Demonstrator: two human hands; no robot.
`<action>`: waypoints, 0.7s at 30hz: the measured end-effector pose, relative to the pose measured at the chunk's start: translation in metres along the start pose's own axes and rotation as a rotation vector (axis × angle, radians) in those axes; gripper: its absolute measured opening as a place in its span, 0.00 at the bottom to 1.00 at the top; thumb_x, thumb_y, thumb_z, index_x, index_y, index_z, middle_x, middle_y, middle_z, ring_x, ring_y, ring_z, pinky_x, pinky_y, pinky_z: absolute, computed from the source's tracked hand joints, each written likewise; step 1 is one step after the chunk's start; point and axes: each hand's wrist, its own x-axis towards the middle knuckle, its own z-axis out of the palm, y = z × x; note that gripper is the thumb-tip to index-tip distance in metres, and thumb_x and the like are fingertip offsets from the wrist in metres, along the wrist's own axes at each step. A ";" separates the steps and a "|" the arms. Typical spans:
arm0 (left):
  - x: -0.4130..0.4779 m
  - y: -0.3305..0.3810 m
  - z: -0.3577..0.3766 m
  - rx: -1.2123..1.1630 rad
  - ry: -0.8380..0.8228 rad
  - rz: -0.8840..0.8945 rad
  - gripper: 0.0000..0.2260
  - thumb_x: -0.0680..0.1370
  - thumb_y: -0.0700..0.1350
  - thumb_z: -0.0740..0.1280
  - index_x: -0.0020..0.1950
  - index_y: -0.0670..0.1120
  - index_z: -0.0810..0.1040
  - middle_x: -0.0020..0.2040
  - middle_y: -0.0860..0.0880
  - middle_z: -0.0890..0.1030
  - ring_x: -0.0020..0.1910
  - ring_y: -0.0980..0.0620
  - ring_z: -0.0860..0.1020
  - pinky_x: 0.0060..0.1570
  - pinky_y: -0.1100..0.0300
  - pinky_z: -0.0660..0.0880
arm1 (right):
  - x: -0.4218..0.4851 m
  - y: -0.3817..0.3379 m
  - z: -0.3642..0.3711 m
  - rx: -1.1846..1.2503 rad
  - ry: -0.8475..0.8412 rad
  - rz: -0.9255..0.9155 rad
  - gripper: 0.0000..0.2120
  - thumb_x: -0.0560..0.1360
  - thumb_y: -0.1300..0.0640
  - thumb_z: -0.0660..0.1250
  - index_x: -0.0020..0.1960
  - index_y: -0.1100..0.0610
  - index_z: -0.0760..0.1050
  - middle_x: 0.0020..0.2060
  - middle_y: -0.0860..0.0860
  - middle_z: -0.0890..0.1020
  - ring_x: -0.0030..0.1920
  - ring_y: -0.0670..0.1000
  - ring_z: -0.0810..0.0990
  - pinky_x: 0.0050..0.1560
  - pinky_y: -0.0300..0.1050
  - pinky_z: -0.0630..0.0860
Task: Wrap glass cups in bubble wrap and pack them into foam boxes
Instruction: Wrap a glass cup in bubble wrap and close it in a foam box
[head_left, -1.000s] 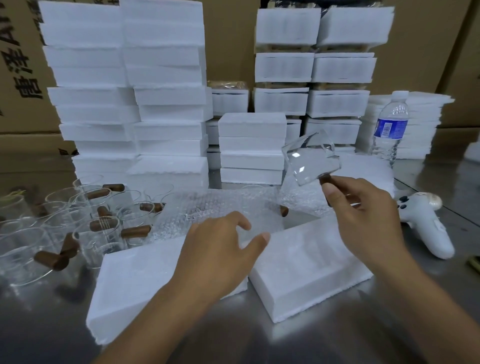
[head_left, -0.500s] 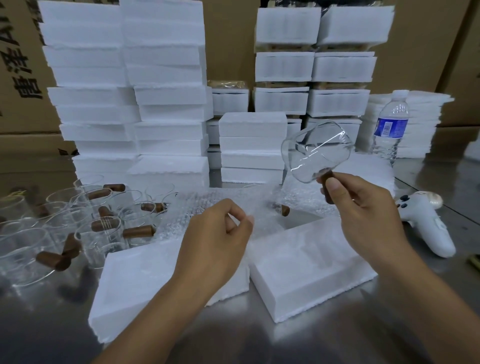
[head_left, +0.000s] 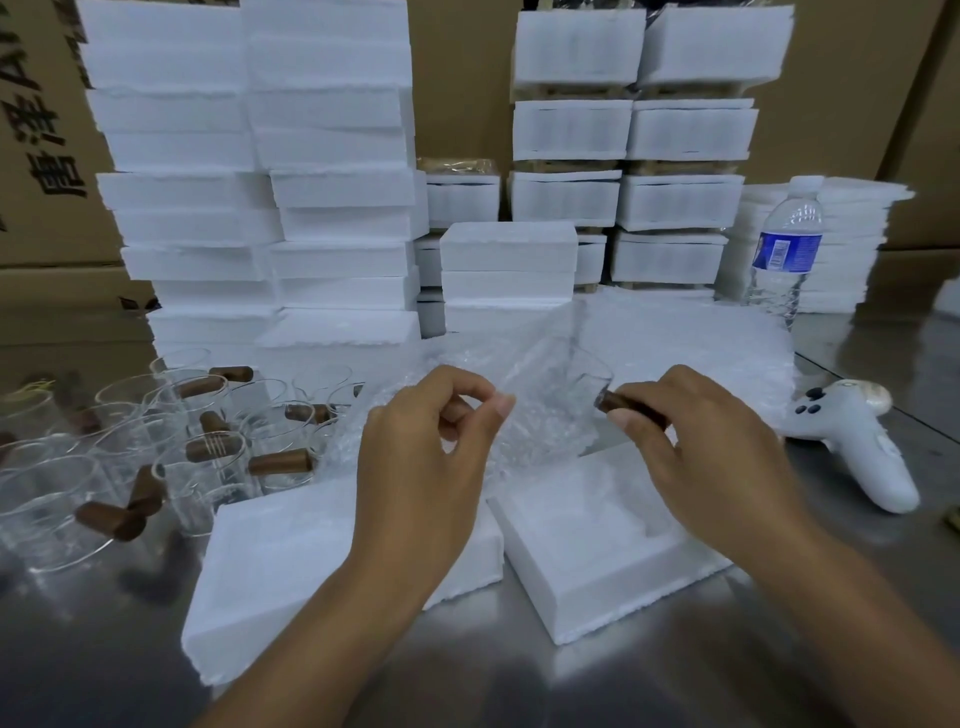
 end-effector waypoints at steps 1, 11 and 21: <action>0.000 0.001 0.000 0.015 -0.005 0.040 0.04 0.73 0.55 0.66 0.39 0.62 0.73 0.33 0.57 0.77 0.39 0.59 0.75 0.42 0.73 0.68 | 0.000 -0.001 0.000 -0.014 -0.009 -0.023 0.12 0.77 0.48 0.60 0.53 0.49 0.79 0.39 0.46 0.75 0.41 0.50 0.71 0.38 0.43 0.67; -0.009 0.007 0.006 0.154 0.062 0.591 0.08 0.76 0.47 0.67 0.44 0.45 0.81 0.35 0.53 0.79 0.37 0.57 0.73 0.43 0.57 0.69 | 0.000 -0.020 -0.009 0.554 -0.138 0.235 0.13 0.75 0.60 0.65 0.33 0.52 0.80 0.22 0.39 0.74 0.24 0.40 0.68 0.26 0.27 0.63; -0.016 0.015 0.009 0.025 -0.114 0.555 0.10 0.78 0.52 0.63 0.49 0.47 0.79 0.38 0.56 0.77 0.39 0.58 0.75 0.44 0.63 0.72 | -0.005 -0.017 -0.019 0.894 -0.259 0.323 0.09 0.69 0.73 0.65 0.33 0.63 0.75 0.28 0.53 0.73 0.31 0.47 0.70 0.30 0.38 0.64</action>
